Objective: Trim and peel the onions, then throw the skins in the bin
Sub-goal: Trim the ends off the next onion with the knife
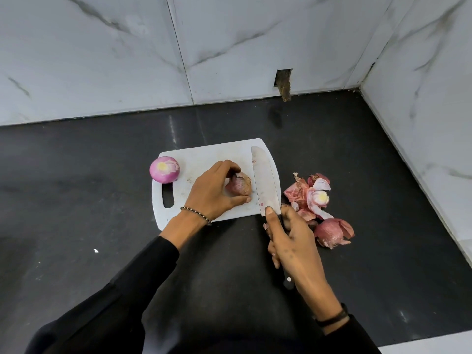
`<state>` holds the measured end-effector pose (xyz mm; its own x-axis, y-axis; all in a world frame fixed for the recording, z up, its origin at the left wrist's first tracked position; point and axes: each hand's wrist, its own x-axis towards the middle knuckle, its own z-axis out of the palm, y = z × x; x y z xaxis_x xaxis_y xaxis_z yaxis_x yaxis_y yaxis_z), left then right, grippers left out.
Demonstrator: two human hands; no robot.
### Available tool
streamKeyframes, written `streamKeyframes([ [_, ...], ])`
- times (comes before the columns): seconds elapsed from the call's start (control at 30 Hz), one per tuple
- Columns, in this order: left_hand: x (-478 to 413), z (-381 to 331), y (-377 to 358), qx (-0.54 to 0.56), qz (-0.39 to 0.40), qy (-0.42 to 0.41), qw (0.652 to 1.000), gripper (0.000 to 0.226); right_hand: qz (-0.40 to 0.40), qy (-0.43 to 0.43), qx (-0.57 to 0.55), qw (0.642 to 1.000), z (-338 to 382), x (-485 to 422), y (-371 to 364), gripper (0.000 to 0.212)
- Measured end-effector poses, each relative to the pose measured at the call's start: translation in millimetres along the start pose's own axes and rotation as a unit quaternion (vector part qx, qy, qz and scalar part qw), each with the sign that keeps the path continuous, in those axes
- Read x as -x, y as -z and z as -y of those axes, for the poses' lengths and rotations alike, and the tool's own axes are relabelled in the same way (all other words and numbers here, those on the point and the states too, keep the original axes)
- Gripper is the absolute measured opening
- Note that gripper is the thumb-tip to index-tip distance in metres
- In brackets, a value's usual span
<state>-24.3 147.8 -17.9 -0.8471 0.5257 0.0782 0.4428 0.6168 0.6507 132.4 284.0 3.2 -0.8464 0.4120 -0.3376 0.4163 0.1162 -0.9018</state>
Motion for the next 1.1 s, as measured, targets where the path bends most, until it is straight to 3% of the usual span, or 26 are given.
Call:
streamKeyframes([
  [0.23,-2,-7,-6,-0.002,0.016,-0.032,0.999,0.066,0.015,-0.001,-0.003,1.0,-3,3,3,0.024],
  [0.63,-4,-16,-4,-0.078,0.086,-0.036,0.993,0.071,0.048,0.004,0.035,0.998,5,1,7,0.014],
  [0.83,-3,-23,-6,-0.102,0.07,-0.023,0.992,0.063,0.049,-0.005,0.087,0.995,7,0,4,0.038],
  [1.1,-8,-29,-8,-0.145,0.075,0.005,0.987,0.061,0.075,0.017,0.217,0.973,22,5,3,0.03],
])
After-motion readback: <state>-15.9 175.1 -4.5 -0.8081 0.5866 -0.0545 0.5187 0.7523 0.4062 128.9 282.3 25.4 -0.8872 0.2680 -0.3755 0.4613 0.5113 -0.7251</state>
